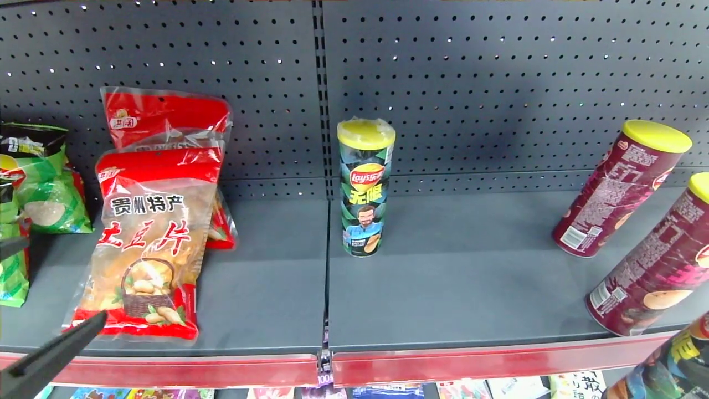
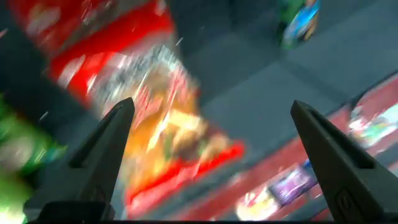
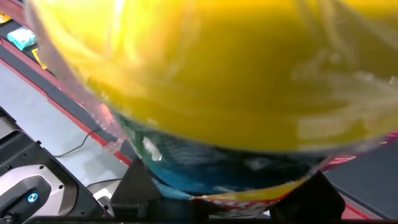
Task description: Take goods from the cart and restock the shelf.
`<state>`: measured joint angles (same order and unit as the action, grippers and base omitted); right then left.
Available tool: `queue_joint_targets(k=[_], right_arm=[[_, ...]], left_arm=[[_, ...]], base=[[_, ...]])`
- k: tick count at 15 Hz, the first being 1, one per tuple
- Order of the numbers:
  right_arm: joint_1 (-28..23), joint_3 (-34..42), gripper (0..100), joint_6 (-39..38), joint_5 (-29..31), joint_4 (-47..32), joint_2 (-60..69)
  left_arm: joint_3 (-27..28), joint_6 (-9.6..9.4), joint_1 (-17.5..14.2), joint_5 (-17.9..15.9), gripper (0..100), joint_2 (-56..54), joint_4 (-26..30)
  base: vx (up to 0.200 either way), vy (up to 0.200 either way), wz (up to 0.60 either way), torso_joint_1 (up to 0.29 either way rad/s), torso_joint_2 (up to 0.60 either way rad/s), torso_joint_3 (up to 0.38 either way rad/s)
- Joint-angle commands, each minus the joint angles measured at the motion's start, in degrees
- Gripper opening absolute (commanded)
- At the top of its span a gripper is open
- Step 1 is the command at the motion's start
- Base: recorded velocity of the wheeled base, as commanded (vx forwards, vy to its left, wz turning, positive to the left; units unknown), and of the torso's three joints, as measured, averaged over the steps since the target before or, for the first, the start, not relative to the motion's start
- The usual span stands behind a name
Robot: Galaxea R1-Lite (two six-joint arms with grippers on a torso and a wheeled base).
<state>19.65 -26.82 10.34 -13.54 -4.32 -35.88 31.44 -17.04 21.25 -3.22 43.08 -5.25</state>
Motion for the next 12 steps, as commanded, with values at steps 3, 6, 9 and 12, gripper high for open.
queue_joint_targets(k=[3,6,9,12], right_arm=[[0.0,-0.9,0,0.0,-0.1,0.1,-0.4],[0.0,-0.8,0,0.0,0.0,0.1,-0.2],[0.0,-0.4,0,0.0,0.0,0.1,-0.2],[0.0,-0.2,0,-0.1,0.0,0.1,-0.3]], left_arm=[[17.4,3.95,2.6,-14.6,100,33.1,-10.0],[23.7,5.27,2.7,-25.3,100,41.9,-10.8],[29.4,5.44,3.3,-29.3,100,49.0,-12.6],[33.2,5.27,3.3,-31.0,100,53.2,-12.7]], base=[[0.000,0.000,0.00,0.000,0.00,0.000],[0.000,0.000,0.00,0.000,0.00,0.000],[0.000,0.000,0.00,0.000,0.00,0.000],[0.000,0.000,0.00,0.000,0.00,0.000]])
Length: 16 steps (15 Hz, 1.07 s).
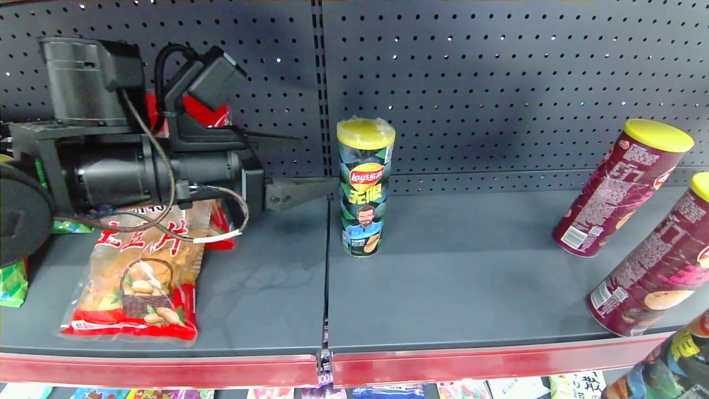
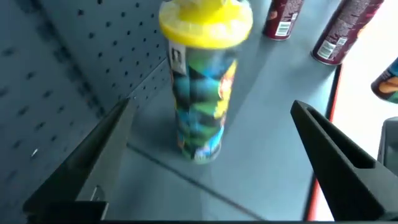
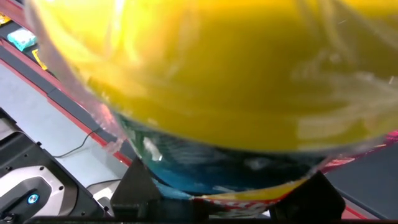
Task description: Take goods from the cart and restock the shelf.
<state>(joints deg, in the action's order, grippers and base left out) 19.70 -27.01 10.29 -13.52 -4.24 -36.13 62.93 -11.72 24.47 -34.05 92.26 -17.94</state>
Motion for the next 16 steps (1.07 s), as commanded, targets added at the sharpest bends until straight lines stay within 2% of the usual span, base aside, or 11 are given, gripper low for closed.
queue_joint_targets(k=[1,5,10,13,16], right_arm=[[0.0,0.1,0,0.0,0.0,0.0,-0.1],[-0.1,0.2,0,-0.1,0.0,0.0,-0.2],[-0.1,0.1,0,-0.1,0.0,0.0,-0.4],[-0.1,0.3,0,-0.1,0.0,0.0,-0.5],[-0.1,0.2,0,-0.1,0.0,0.0,-0.8]], left_arm=[[3.5,-0.06,0.1,-0.9,100,5.6,0.0],[7.6,0.03,0.7,-3.8,100,9.1,0.1],[9.7,0.11,1.9,-4.6,100,12.3,0.1],[15.1,0.11,2.1,-4.6,100,16.4,0.2],[16.6,0.20,2.7,-4.5,100,18.1,0.0]], base=[[0.000,0.000,0.00,0.000,0.00,0.000],[0.000,0.000,0.00,0.000,0.00,0.000],[0.000,0.000,0.00,0.000,0.00,0.000],[0.000,0.000,0.00,0.000,0.00,0.000],[0.000,0.000,0.00,0.000,0.00,0.000]])
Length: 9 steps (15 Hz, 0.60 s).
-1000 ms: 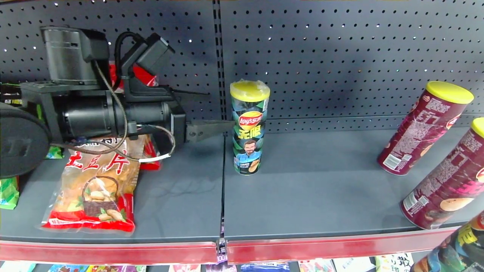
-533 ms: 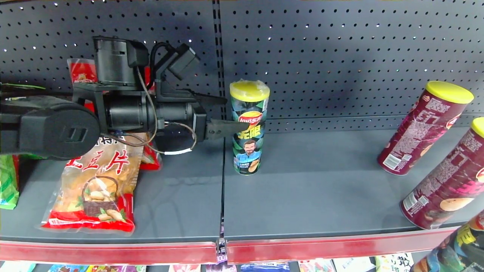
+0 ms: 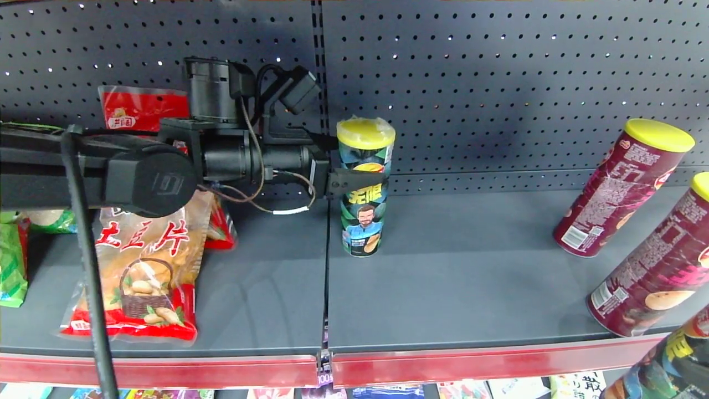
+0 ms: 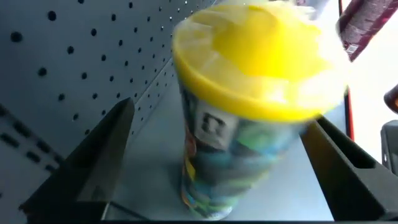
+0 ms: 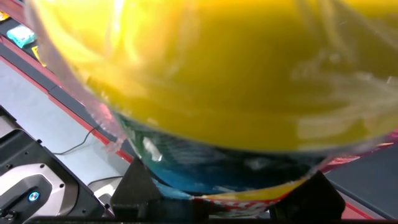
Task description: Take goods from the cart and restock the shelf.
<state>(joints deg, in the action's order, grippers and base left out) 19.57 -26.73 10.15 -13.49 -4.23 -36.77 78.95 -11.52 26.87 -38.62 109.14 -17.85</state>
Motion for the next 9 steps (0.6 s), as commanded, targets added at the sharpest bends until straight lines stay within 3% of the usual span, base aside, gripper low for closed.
queue_joint_targets(k=[1,6,9], right_arm=[[0.0,0.0,0,0.0,0.0,0.0,-0.1],[0.0,0.2,0,0.0,0.0,0.0,-0.1],[0.0,0.3,0,0.0,0.0,0.0,-0.4]], left_arm=[[0.8,-0.08,0.5,0.3,0,2.2,-0.3],[1.5,0.80,1.9,0.7,0,3.2,-2.4],[-1.0,0.97,2.8,1.0,0,0.8,-2.4]], base=[[0.000,0.000,0.00,0.000,0.00,0.000],[0.000,0.000,0.00,0.000,0.00,0.000],[0.000,0.000,0.00,0.000,0.00,0.000]])
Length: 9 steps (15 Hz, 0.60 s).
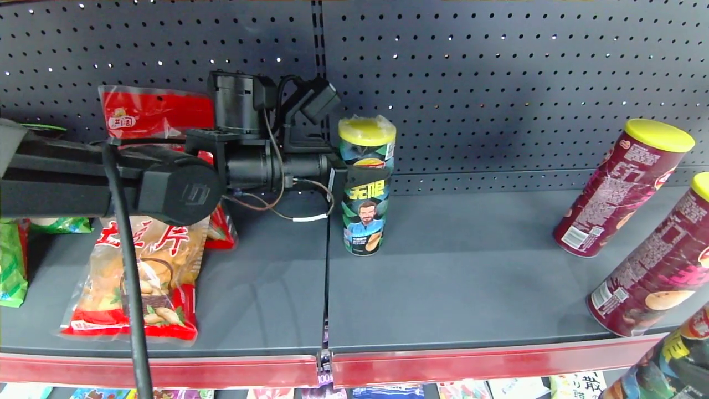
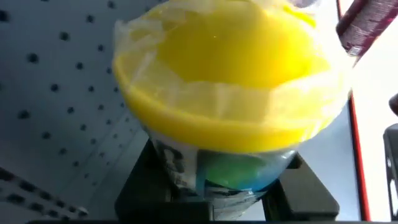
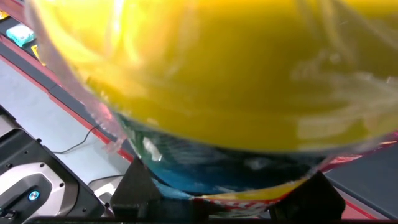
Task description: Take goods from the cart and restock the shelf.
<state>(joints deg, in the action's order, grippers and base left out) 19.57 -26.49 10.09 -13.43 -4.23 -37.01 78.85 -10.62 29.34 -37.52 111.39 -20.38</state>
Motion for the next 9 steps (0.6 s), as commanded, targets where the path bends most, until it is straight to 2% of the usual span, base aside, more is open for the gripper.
queue_joint_targets(k=[1,2,3,4,6,9], right_arm=[[0.0,-0.1,0,0.0,-0.1,0.0,-0.4],[0.0,-0.1,0,0.0,-0.1,0.0,-0.4],[0.0,-0.1,0,0.0,-0.1,0.0,-0.7],[0.0,0.0,0,0.0,-0.1,0.0,-0.7],[0.0,-0.1,0,0.0,-0.2,0.1,-0.9],[0.0,-0.1,0,0.0,-0.1,0.1,-0.7]], left_arm=[[-3.6,1.04,1.6,1.0,0,-4.0,0.2],[-3.8,1.13,1.7,1.0,0,-4.2,0.2],[-7.1,2.88,4.1,3.2,0,-7.6,0.1],[-8.0,3.15,4.7,3.5,0,-8.5,0.0],[-12.4,3.24,6.2,5.4,0,-11.6,0.0],[-19.4,3.24,7.8,6.5,0,-15.2,-1.6]], base=[[0.000,0.000,0.00,0.000,0.00,0.000],[0.000,0.000,0.00,0.000,0.00,0.000],[0.000,0.000,0.00,0.000,0.00,0.000],[0.000,0.000,0.00,0.000,0.00,0.000],[0.000,0.000,0.00,0.000,0.00,0.000],[0.000,0.000,0.00,0.000,0.00,0.000]])
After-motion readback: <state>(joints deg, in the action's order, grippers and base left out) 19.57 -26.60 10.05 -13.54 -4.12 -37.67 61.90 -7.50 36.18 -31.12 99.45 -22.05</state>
